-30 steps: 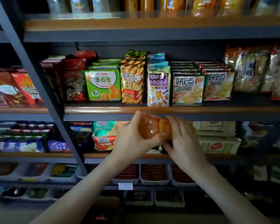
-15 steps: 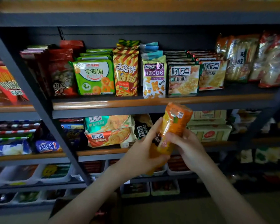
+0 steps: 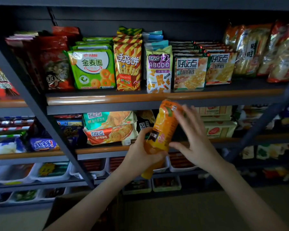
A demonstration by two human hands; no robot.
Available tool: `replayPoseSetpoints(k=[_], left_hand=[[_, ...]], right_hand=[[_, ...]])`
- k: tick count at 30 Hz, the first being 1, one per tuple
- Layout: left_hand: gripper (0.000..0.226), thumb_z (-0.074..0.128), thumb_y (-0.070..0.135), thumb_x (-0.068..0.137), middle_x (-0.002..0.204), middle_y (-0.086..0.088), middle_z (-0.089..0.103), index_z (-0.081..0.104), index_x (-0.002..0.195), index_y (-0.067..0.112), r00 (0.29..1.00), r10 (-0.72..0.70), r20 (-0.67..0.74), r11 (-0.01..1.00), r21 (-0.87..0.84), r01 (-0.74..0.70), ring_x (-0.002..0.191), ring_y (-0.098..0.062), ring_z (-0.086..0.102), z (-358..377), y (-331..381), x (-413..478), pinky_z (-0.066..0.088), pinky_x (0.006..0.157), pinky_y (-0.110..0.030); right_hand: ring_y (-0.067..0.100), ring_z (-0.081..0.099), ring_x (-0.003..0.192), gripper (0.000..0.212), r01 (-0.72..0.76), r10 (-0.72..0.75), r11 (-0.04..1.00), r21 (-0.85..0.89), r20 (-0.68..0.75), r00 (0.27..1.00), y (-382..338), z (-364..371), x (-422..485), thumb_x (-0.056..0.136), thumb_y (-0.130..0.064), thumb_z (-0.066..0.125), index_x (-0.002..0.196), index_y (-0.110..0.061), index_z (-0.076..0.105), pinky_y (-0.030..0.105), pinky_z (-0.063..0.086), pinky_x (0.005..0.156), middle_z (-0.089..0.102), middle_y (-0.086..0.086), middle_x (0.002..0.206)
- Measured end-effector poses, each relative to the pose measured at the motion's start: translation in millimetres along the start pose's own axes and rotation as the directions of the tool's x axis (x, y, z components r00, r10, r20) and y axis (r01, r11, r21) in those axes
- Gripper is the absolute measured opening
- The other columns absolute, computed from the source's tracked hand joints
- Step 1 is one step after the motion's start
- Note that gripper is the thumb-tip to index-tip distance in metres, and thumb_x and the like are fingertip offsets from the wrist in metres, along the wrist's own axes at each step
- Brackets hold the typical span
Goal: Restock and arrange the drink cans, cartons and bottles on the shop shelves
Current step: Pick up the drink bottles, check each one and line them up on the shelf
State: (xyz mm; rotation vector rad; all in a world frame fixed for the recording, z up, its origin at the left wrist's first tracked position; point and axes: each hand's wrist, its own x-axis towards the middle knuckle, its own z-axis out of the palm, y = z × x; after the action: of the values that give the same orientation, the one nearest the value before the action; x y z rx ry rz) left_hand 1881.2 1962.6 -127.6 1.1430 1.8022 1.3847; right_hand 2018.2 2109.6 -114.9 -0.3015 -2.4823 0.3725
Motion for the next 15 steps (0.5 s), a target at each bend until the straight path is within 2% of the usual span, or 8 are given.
replayPoseSetpoints(k=[2, 3, 6, 9, 11, 12, 13, 15], left_hand=[[0.064, 0.079, 0.018, 0.079, 0.095, 0.011, 0.067, 0.040, 0.124, 0.041, 1.000, -0.023, 0.014, 0.999, -0.045, 0.024, 0.079, -0.001, 0.067, -3, 2, 1, 0.056, 0.068, -0.020], [0.061, 0.078, 0.019, 0.080, 0.098, 0.010, 0.066, 0.041, 0.121, 0.044, 0.999, -0.027, 0.031, 0.998, -0.063, 0.029, 0.082, -0.004, 0.068, -5, 3, 2, 0.058, 0.070, -0.023], [0.057, 0.077, 0.022, 0.081, 0.110, 0.007, 0.062, 0.043, 0.122, 0.044, 0.991, -0.063, 0.117, 0.993, -0.092, 0.074, 0.094, -0.010, 0.066, -11, 8, 1, 0.059, 0.078, -0.029], [0.049, 0.075, 0.043, 0.079, 0.114, 0.007, 0.060, 0.046, 0.119, 0.045, 0.975, -0.097, 0.200, 0.992, -0.063, 0.111, 0.098, -0.010, 0.064, -21, 16, -2, 0.057, 0.083, -0.030], [0.038, 0.058, 0.060, 0.079, 0.112, 0.008, 0.062, 0.050, 0.113, 0.047, 0.963, -0.125, 0.238, 0.981, -0.115, 0.156, 0.096, -0.010, 0.065, -32, 23, -4, 0.056, 0.080, -0.026], [0.043, 0.050, 0.068, 0.079, 0.109, 0.005, 0.066, 0.053, 0.115, 0.044, 0.960, -0.120, 0.254, 0.976, -0.145, 0.160, 0.096, -0.013, 0.067, -38, 25, -5, 0.055, 0.079, -0.025], [0.054, 0.048, 0.075, 0.079, 0.108, 0.000, 0.070, 0.054, 0.119, 0.040, 0.958, -0.102, 0.268, 0.973, -0.174, 0.152, 0.098, -0.018, 0.069, -43, 25, -4, 0.055, 0.082, -0.026], [0.067, 0.047, 0.077, 0.080, 0.109, -0.004, 0.071, 0.052, 0.131, 0.034, 0.961, -0.049, 0.272, 0.980, -0.170, 0.098, 0.105, -0.021, 0.067, -47, 23, -4, 0.053, 0.092, -0.033]], right_hand=[[0.019, -0.009, 0.149, 0.089, 0.252, -0.227, 0.942, -0.221, 0.133, 0.965, 8, 8, -4, 0.084, -0.018, 0.071, 0.153, -0.032, 0.015, 0.052, 0.004, 0.115, 0.008, -0.005, 0.160], [0.023, -0.007, 0.150, 0.091, 0.307, -0.267, 0.916, -0.257, 0.180, 0.947, 8, 13, -5, 0.082, -0.010, 0.071, 0.153, -0.030, 0.019, 0.052, 0.002, 0.116, 0.011, -0.002, 0.160], [0.030, 0.010, 0.148, 0.079, 0.342, -0.319, 0.903, -0.260, 0.125, 0.939, 6, 24, -1, 0.082, -0.002, 0.069, 0.148, -0.022, 0.030, 0.047, 0.002, 0.121, 0.023, 0.005, 0.156], [0.028, 0.030, 0.141, 0.049, 0.373, -0.379, 0.885, -0.279, 0.036, 0.925, 9, 27, 2, 0.092, -0.013, 0.053, 0.139, -0.014, 0.040, 0.045, 0.014, 0.121, 0.042, 0.009, 0.144], [0.019, 0.034, 0.139, 0.047, 0.267, -0.267, 0.959, -0.101, 0.008, 0.964, 7, 29, -2, 0.092, -0.027, 0.055, 0.136, -0.017, 0.043, 0.039, 0.022, 0.119, 0.045, 0.001, 0.140], [0.008, 0.037, 0.135, 0.048, 0.131, -0.132, 0.989, 0.071, 0.002, 0.991, 1, 28, -3, 0.089, -0.030, 0.061, 0.134, -0.023, 0.045, 0.033, 0.028, 0.115, 0.047, -0.007, 0.137], [-0.006, 0.040, 0.127, 0.049, -0.047, 0.042, 0.967, 0.252, 0.025, 0.999, -6, 25, -5, 0.085, -0.029, 0.069, 0.129, -0.031, 0.047, 0.024, 0.035, 0.109, 0.050, -0.017, 0.129], [-0.022, 0.051, 0.100, 0.058, -0.341, 0.341, 0.808, 0.481, 0.090, 0.936, -19, 22, -3, 0.076, -0.018, 0.081, 0.121, -0.037, 0.050, 0.007, 0.044, 0.087, 0.056, -0.027, 0.109]])
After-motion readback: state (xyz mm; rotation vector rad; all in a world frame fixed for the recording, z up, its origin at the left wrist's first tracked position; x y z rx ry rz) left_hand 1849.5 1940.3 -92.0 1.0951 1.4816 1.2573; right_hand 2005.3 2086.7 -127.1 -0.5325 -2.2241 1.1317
